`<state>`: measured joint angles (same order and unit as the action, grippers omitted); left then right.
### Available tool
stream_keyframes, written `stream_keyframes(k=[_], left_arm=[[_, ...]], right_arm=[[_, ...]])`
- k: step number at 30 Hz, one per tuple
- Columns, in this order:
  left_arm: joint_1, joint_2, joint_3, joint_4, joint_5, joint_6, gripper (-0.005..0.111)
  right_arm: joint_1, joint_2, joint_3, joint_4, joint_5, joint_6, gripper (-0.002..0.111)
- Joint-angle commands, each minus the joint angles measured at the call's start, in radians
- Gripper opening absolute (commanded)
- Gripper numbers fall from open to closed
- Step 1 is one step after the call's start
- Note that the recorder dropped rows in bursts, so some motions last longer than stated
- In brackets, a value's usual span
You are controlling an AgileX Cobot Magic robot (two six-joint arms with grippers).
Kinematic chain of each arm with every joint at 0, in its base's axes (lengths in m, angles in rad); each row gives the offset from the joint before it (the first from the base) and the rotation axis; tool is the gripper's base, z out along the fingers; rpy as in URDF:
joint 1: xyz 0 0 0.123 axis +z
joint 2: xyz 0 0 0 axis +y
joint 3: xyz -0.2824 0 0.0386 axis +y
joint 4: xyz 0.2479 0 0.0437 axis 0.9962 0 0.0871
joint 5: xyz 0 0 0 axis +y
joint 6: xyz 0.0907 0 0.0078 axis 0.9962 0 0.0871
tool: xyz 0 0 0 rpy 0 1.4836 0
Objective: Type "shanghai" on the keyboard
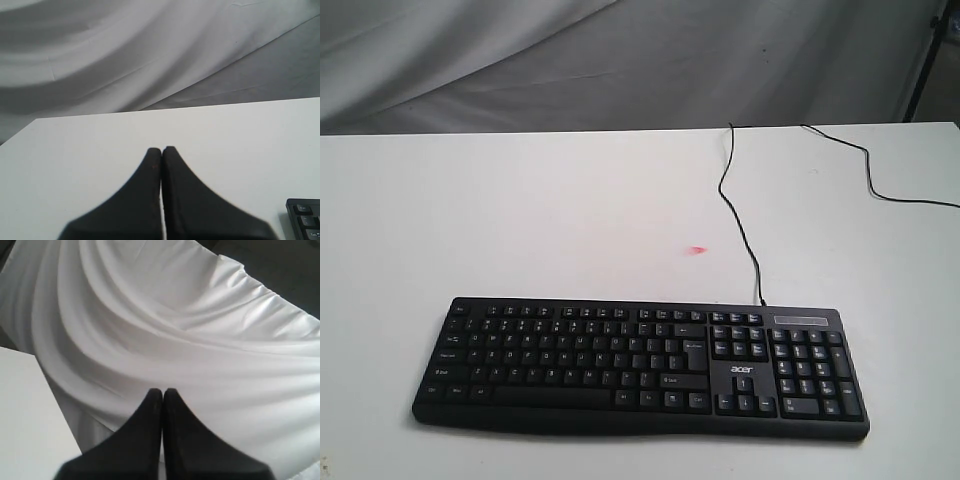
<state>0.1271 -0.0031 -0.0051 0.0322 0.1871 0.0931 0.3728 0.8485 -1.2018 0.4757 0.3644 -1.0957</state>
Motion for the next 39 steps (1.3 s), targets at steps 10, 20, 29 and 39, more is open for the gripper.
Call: stream_keyframes(k=[10, 20, 29, 39], left_arm=[[-0.004, 0.003, 0.005, -0.001, -0.004, -0.003, 0.001], [-0.004, 0.003, 0.005, -0.001, -0.004, -0.003, 0.001], [-0.004, 0.003, 0.005, -0.001, -0.004, -0.003, 0.001], [-0.004, 0.003, 0.005, -0.001, -0.004, -0.003, 0.001]], right_arm=[[-0.122, -0.182, 0.132, -0.902, 0.08, 1.131, 0.0], [-0.236, -0.33, 0.447, -1.075, -0.021, 1.315, 0.0], [-0.236, -0.523, 0.671, -1.031, -0.215, 1.317, 0.0], [-0.236, -0.771, 0.807, -0.929, -0.091, 1.329, 0.0]])
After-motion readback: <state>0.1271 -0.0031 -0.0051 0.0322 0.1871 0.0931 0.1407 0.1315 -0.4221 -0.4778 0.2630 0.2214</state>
